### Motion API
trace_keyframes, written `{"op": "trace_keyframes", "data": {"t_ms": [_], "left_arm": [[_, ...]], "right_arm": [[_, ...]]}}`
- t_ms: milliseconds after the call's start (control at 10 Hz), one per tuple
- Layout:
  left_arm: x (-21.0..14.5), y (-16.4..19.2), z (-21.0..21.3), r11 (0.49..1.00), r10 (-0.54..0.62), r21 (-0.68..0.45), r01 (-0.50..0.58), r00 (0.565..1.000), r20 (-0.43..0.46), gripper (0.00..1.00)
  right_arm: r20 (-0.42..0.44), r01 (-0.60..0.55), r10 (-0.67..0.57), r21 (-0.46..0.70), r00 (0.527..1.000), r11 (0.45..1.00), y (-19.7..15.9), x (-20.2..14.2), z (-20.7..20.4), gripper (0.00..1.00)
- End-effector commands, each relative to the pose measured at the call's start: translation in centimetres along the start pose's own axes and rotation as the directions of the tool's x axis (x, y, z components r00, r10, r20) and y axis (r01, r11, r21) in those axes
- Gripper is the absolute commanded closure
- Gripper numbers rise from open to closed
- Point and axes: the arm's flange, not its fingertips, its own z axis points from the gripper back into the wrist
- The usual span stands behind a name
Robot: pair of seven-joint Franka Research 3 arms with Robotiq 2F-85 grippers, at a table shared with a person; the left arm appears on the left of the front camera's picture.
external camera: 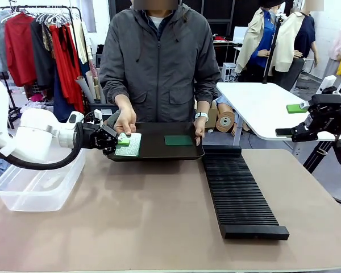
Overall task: Sort PCBs into racks and boxes based on the side picked up.
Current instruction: If the short side of the Blank PCB is picked up, insert it into the PCB Rack ; if the long side is picked up, place it in the Organizing box.
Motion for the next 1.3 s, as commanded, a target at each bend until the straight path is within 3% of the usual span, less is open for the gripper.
{"op": "trace_keyframes", "data": {"t_ms": [0,1200], "left_arm": [[-0.08,-0.06,-0.05,1.0,-0.008,-0.001,0.008,1.0,-0.001,1.0],[-0.08,-0.06,-0.05,1.0,-0.008,-0.001,0.008,1.0,-0.001,1.0]], "right_arm": [[0.005,-0.008,0.008,0.005,1.0,1.0,0.12,0.09,-0.04,0.0],[0.005,-0.008,0.008,0.005,1.0,1.0,0.12,0.09,-0.04,0.0]]}}
